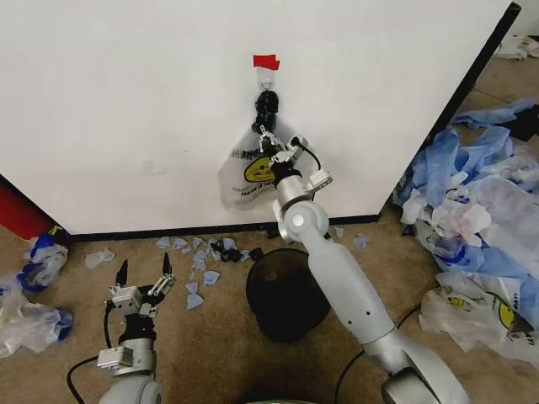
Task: Pick up the garbage bag from the wall and place it over the trash bin.
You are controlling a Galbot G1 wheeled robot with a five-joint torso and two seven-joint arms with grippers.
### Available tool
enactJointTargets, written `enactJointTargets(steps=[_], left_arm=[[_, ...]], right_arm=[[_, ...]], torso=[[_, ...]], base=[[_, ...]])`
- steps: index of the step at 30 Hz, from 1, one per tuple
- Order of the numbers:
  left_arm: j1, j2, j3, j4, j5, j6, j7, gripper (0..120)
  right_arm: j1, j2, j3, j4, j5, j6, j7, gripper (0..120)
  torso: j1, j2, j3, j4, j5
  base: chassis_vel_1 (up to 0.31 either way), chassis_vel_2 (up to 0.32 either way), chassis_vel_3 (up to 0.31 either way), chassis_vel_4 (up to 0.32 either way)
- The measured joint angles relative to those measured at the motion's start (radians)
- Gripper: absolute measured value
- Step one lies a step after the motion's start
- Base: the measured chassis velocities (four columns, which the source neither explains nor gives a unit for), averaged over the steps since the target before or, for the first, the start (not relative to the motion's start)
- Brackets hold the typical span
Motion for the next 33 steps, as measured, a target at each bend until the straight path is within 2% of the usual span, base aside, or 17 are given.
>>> enactJointTargets(steps=[3,14,33], left_arm=[[-0.001,-0.002,0.0,0.0,0.0,-0.002,0.0,98],[-0.006,-0.007,0.001,0.008,0.009,-0.001,-0.009,98],[-0.026,0.017,0.005,0.026,0.007,0.006,-0.015,98]], right_arm=[[-0.001,0.0,-0.001,0.0,-0.002,0.001,0.0,0],[-0.031,-0.035,-0.02,0.05,-0.001,0.002,0.003,0],[-0.177,-0.179,-0.036,0.273,0.015,-0.016,0.038,0]], torso=[[0.0,0.0,0.0,0.0,0.0],[0.0,0.0,0.0,0.0,0.0],[0.0,0.0,0.0,-0.0002,0.0]], base=[[0.0,0.0,0.0,0.0],[0.0,0.0,0.0,0.0],[0.0,0.0,0.0,0.0]])
